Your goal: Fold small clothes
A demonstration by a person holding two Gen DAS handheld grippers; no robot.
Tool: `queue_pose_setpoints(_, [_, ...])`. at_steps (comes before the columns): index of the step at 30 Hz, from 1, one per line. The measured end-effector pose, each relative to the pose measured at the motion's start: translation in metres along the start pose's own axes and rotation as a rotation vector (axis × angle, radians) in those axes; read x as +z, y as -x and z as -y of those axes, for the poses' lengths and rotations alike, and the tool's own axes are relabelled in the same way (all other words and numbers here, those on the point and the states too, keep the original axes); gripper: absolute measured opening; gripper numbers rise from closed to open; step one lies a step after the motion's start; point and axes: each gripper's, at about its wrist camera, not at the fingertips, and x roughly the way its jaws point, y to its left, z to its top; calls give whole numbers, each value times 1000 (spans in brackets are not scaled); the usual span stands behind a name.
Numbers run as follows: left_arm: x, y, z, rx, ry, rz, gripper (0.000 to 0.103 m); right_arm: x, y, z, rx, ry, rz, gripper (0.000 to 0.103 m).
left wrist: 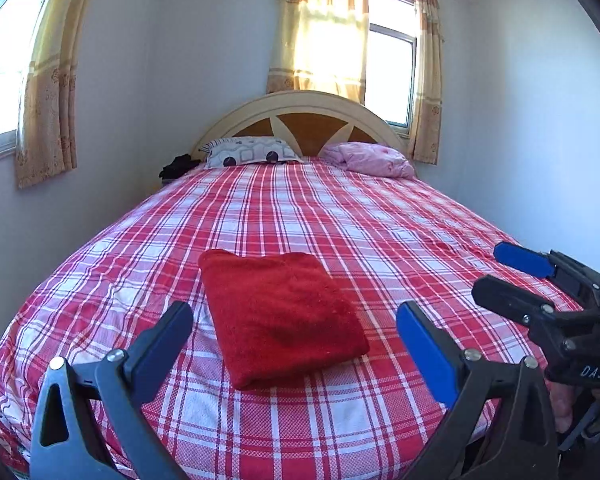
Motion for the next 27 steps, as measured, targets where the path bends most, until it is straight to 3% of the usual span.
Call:
queue_pose_setpoints(11, [-2,5,5,-6,-3,4,103,0,3,14,-60,-65,3,74])
queue_pose_setpoints(27, [-1,7,6,-4,-7,6,103,-2,11,17,-66,-81,16,74])
